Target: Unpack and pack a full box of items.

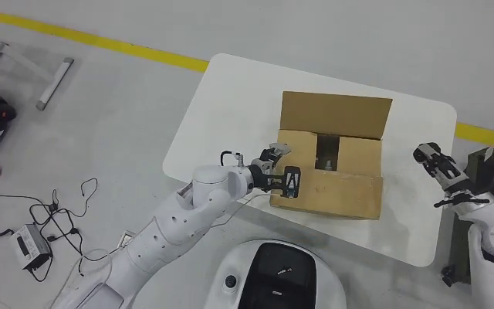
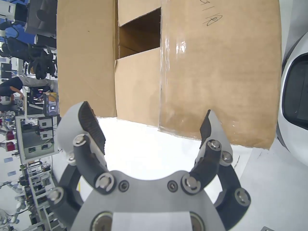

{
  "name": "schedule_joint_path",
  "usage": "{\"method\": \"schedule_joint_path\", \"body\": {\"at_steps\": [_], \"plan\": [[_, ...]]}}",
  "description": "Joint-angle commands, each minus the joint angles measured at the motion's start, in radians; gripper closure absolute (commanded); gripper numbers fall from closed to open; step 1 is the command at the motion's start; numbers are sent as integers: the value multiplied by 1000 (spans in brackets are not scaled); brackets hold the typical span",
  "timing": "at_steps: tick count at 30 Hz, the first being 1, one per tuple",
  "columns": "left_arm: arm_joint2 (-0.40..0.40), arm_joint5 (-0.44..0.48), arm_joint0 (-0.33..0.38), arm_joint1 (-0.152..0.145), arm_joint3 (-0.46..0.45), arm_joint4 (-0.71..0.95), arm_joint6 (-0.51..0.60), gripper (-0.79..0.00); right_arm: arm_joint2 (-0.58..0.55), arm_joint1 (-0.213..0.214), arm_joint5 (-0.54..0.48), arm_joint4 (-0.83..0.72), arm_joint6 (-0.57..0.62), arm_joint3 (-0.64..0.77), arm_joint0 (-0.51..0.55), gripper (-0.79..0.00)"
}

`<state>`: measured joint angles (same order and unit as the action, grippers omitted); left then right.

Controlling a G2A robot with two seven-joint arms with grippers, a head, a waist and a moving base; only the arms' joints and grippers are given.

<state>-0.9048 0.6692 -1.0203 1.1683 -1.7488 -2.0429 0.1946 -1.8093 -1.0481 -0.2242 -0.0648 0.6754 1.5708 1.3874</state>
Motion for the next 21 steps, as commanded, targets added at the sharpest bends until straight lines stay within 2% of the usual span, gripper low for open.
{"method": "schedule_joint_path", "body": {"at_steps": [1, 3, 5, 10, 14, 21], "plan": [[3, -1, 1, 2, 1, 1, 9, -785, 13, 2, 11, 9, 23, 3, -33, -406], [4, -1, 2, 4, 0, 2, 21, -785, 36, 5, 20, 28, 48, -3, -70, -471], [4, -3, 1, 6, 0, 6, 32, -785, 66, 5, 28, 48, 57, -18, -110, -480], [3, -1, 5, 10, -1, 16, 47, -785, 155, 3, 38, 116, 55, -92, -221, -459], [-1, -5, 8, 14, 5, 48, 43, -785, 225, -3, 41, 158, 40, -168, -303, -483], [5, 2, 23, 22, 4, 70, 56, -785, 332, -16, 26, 220, 0, -303, -422, -471]]}}
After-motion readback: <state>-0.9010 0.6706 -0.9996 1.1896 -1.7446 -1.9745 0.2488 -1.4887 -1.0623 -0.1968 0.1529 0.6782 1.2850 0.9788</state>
